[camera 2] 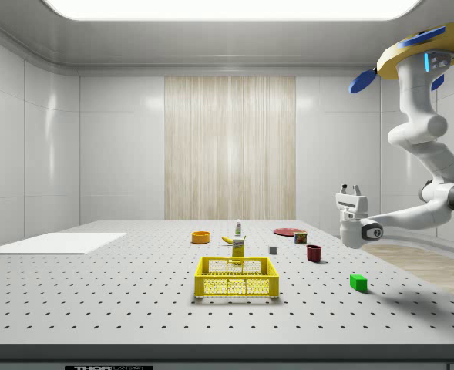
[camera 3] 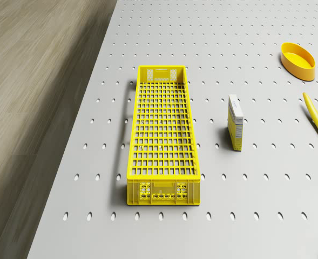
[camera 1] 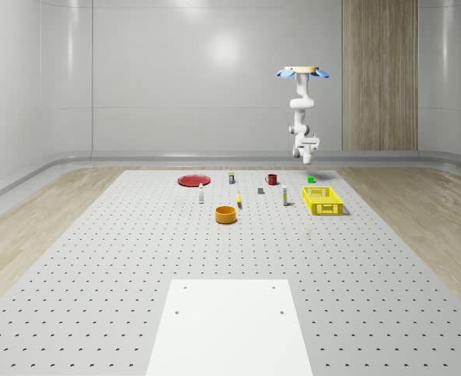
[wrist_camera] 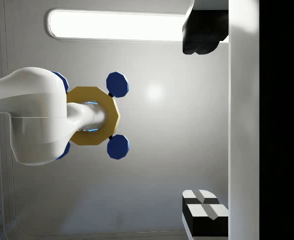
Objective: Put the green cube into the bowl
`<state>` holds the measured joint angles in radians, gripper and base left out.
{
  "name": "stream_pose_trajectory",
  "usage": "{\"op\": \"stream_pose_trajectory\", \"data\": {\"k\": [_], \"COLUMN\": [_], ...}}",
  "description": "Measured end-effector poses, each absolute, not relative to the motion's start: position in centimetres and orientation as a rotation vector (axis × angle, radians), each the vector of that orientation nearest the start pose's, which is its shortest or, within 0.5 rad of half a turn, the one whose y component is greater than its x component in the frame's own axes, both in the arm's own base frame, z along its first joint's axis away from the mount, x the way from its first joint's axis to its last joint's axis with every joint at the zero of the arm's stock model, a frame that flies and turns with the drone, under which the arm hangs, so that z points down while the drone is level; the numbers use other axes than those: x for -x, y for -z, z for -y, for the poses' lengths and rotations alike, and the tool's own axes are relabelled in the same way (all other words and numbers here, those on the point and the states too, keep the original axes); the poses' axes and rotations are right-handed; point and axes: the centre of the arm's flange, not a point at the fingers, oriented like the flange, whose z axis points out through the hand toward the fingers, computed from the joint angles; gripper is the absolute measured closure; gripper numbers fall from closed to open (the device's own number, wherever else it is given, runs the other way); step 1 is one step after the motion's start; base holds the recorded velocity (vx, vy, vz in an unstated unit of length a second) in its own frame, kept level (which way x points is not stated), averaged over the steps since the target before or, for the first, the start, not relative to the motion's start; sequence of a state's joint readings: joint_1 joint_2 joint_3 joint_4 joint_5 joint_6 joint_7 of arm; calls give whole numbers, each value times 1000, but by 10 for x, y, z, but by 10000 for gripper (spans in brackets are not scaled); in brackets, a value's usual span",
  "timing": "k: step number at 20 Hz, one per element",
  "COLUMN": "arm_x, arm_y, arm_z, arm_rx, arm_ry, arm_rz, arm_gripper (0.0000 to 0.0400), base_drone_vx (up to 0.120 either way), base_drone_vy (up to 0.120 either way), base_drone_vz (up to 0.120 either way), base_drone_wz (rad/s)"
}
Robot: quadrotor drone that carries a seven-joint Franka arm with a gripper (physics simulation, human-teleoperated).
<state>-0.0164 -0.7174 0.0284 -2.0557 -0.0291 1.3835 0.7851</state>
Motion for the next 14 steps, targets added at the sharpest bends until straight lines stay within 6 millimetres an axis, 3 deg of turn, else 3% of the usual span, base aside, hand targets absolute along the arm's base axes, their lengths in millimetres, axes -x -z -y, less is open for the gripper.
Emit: {"op": "stream_pose_trajectory", "data": {"k": [9,14], "arm_x": [-301,-301], "arm_y": [-689,-679], "arm_z": [-21,-47], "arm_rx": [3060,3278], "arm_ry": [216,433], "arm_rz": [-1270,-1363], "arm_gripper": [0,0], "base_drone_vx": [120,120], "base_drone_vy": [0,0], "base_drone_vz": [0,-24], "base_drone_wz": [0,0]}}
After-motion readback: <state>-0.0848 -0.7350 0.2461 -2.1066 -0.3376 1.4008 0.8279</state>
